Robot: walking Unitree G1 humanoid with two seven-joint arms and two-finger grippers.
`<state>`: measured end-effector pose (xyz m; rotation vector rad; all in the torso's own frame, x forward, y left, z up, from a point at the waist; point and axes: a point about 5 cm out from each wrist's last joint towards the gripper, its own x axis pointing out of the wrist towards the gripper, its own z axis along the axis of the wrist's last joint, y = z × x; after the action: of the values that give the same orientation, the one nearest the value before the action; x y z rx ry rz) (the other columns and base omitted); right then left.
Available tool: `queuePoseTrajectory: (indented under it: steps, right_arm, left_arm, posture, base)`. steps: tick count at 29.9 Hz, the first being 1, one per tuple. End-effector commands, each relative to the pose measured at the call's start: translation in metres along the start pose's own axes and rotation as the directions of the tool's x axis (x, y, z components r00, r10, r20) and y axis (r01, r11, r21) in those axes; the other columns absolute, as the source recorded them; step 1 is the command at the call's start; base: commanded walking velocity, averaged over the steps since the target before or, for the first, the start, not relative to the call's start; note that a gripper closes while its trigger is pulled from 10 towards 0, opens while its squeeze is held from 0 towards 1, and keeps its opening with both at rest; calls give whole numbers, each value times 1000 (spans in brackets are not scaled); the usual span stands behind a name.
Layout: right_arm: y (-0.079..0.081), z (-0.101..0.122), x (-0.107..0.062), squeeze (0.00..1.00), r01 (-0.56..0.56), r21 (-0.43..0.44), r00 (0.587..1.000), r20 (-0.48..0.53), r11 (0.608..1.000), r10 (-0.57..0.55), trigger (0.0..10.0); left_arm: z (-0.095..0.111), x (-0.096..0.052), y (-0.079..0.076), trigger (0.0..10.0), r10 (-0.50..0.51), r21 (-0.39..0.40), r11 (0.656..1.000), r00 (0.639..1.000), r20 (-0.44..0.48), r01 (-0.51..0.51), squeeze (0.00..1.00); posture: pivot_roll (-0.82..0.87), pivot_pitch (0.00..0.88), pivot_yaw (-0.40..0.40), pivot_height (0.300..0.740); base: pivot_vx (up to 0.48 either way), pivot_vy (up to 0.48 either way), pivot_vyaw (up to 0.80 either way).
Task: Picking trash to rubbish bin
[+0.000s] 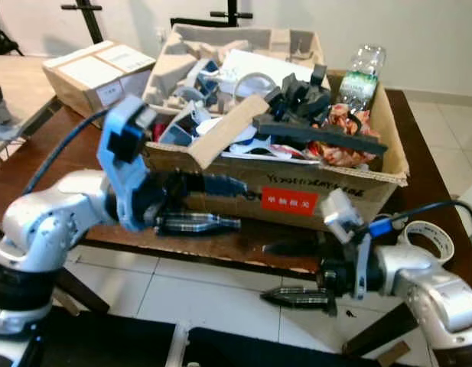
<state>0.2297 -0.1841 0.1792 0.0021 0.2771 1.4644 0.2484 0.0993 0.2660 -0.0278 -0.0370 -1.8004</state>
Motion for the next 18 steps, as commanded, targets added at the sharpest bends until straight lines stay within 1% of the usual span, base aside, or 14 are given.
queuePoseTrajectory:
  steps: [1, 4, 5, 8, 9, 10, 13, 18]
  right_arm:
    - [0, -15, -1, 0, 14, 44, 999, -47, 999, -12, 10000]
    - [-4, -32, -6, 0, 62, 93, 996, -75, 994, -55, 10000]
    - [-4, -32, -6, 0, 62, 93, 996, -75, 994, -55, 10000]
    - [-3, -58, -11, 0, 98, 127, 979, -193, 987, -72, 10000]
    - [-3, -58, -11, 0, 98, 127, 979, -193, 987, -72, 10000]
    - [-2, -68, -12, 0, 114, 149, 971, -225, 982, -78, 10000]
    - [1, -89, -12, 0, 145, 195, 957, -276, 970, -87, 10000]
    - [8, -114, -11, 0, 161, 254, 944, -322, 954, -74, 10000]
  left_arm:
    - [-14, 0, -4, 10000, -12, -40, 999, 997, -82, 8, 0]
    - [-34, -3, -7, 10000, -17, -98, 995, 987, -161, 1, 0]
    - [-34, -3, -7, 10000, -17, -98, 995, 987, -161, 1, 0]
    - [-62, -5, -15, 10000, -30, -180, 983, 959, -281, -22, 0]
    - [-62, -5, -15, 10000, -30, -180, 983, 959, -281, -22, 0]
    - [-73, -6, -17, 10000, -26, -204, 978, 948, -317, -41, 0]
    - [-97, -6, -21, 10000, -12, -249, 965, 928, -374, -87, 0]
    - [-121, -7, -28, 10000, -1, -322, 936, 912, -410, -143, 0]
  posture:
    - [98, 128, 17, 740]
    - [99, 130, 17, 740]
    - [99, 130, 17, 740]
    - [97, 129, 19, 740]
    - [97, 129, 19, 740]
    - [96, 129, 19, 740]
    - [97, 130, 19, 740]
    - [97, 127, 18, 740]
  base:
    - [0, 0, 0]
    - [0, 0, 0]
    - [0, 0, 0]
    - [0, 0, 0]
    - [0, 0, 0]
    - [0, 0, 0]
    - [0, 0, 0]
    - [0, 0, 0]
